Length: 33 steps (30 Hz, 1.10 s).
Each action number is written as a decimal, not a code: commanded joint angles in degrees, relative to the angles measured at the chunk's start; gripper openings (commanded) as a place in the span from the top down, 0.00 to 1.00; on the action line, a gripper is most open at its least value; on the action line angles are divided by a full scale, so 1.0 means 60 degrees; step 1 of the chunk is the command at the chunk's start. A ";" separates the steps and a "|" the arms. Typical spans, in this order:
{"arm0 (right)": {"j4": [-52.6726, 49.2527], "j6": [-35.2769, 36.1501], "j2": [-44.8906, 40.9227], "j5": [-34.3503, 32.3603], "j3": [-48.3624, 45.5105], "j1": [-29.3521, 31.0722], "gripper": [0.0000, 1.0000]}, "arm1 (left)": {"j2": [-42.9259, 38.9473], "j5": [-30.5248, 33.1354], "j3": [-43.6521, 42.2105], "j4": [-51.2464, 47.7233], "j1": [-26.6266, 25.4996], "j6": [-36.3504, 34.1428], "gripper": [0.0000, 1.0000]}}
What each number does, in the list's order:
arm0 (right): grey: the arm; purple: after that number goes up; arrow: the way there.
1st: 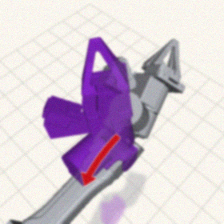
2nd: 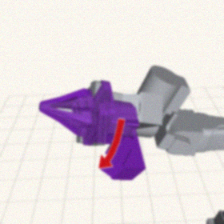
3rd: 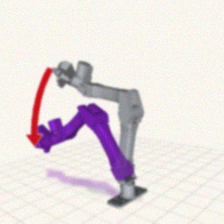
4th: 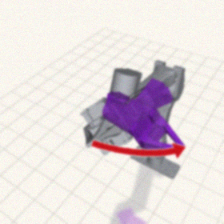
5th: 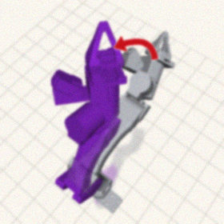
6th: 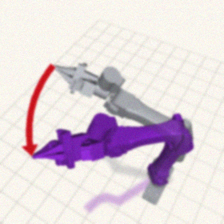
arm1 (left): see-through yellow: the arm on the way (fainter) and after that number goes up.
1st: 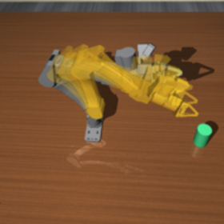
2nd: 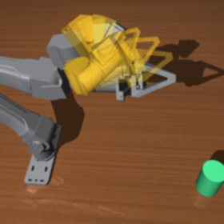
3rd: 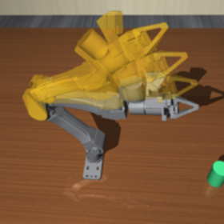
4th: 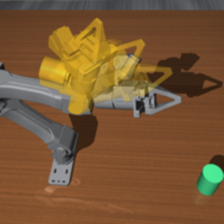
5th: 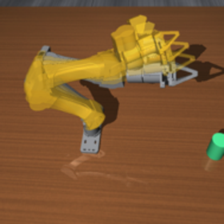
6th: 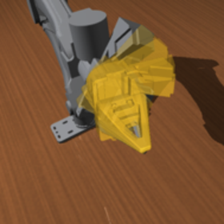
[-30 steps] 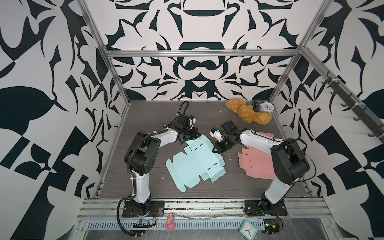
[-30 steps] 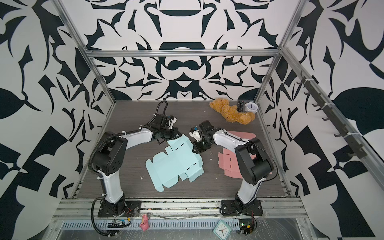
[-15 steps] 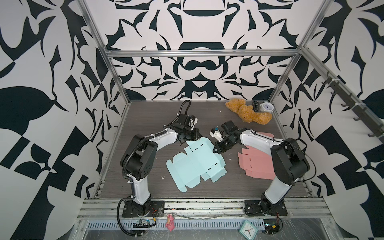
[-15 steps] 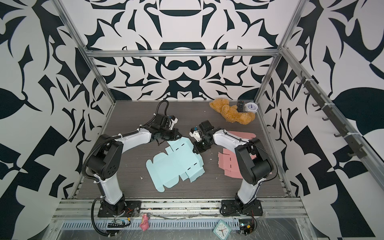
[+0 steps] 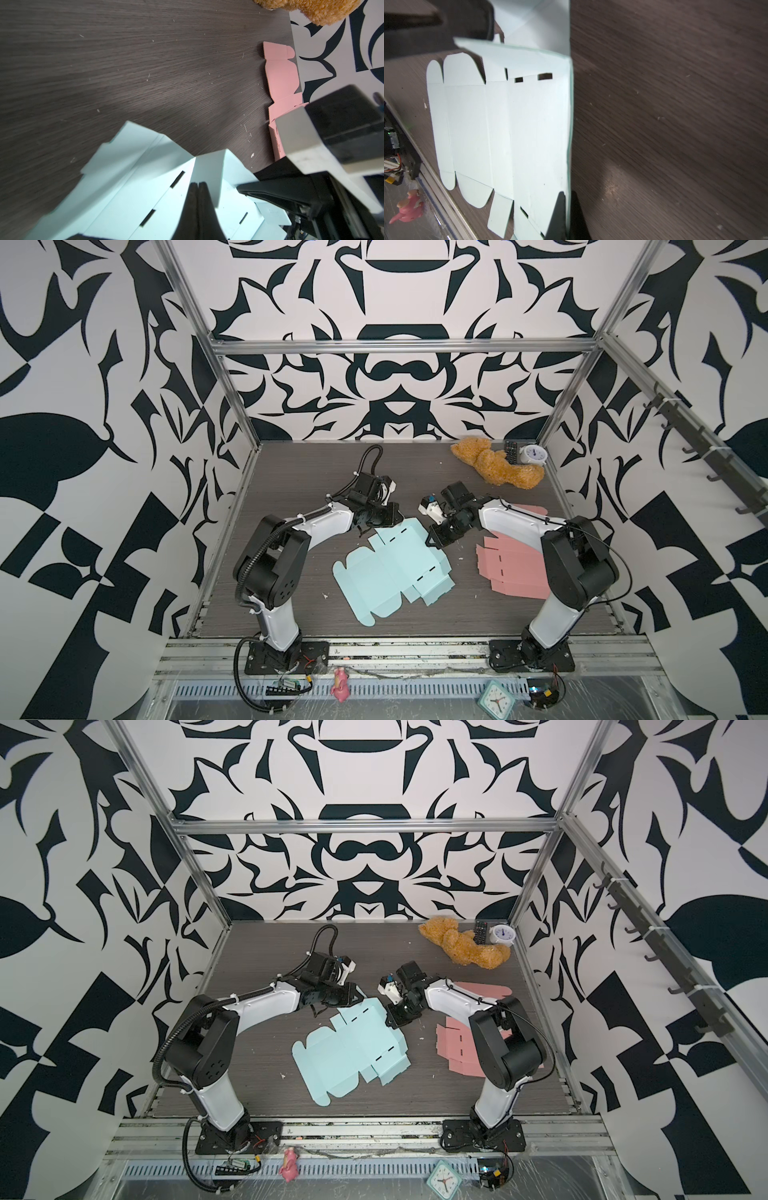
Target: Fold the paper box
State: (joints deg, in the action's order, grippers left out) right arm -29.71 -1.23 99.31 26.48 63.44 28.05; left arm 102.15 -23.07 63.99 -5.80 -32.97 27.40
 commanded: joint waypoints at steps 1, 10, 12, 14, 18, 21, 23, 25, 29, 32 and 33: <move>-0.0137 0.0164 -0.0328 -0.0092 0.0339 0.0085 1.00 | -0.0231 -0.0176 -0.0074 -0.0088 -0.0155 0.0059 1.00; -0.0171 0.0206 -0.0451 -0.0282 0.0354 0.0158 1.00 | -0.0338 -0.0185 -0.0153 -0.0088 -0.0437 0.0240 1.00; -0.0149 0.0249 -0.0489 -0.0318 0.0343 0.0191 1.00 | -0.0405 -0.0141 -0.0214 -0.0088 -0.0456 0.0263 1.00; -0.0210 0.0328 -0.0536 -0.0442 0.0362 0.0259 1.00 | -0.0516 -0.0045 -0.0351 -0.0117 -0.0413 0.0257 1.00; -0.0388 0.0608 -0.0757 -0.0842 0.0340 0.0426 1.00 | -0.0812 -0.0261 -0.0928 0.0043 0.0191 0.0333 1.00; -0.0598 0.0807 -0.0902 -0.1196 0.0331 0.0480 1.00 | -0.1311 -0.0319 -0.1404 0.0125 0.0554 0.0185 1.00; -0.0657 0.0943 -0.0990 -0.1468 0.0313 0.0551 1.00 | -0.1633 -0.0250 -0.1668 -0.0013 0.0777 0.0057 0.99; -0.0726 0.1062 -0.1045 -0.1636 0.0340 0.0633 1.00 | -0.1897 -0.0221 -0.1954 -0.0111 0.1050 0.0008 0.99; -0.0761 0.1164 -0.1146 -0.1927 0.0397 0.0784 1.00 | -0.2290 -0.0554 -0.2709 0.0079 0.1898 0.0148 0.99; -0.0770 0.1214 -0.1250 -0.2108 0.0413 0.0911 1.00 | -0.2491 -0.0608 -0.3212 0.0205 0.2435 0.0120 0.98; -0.0782 0.1206 -0.1270 -0.2153 0.0419 0.0931 1.00 | -0.2507 -0.0607 -0.3303 0.0198 0.2536 0.0072 0.98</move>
State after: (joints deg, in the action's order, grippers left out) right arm -33.21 4.67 94.30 15.70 63.81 32.84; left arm 88.09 -25.39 46.13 -4.82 -19.55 28.49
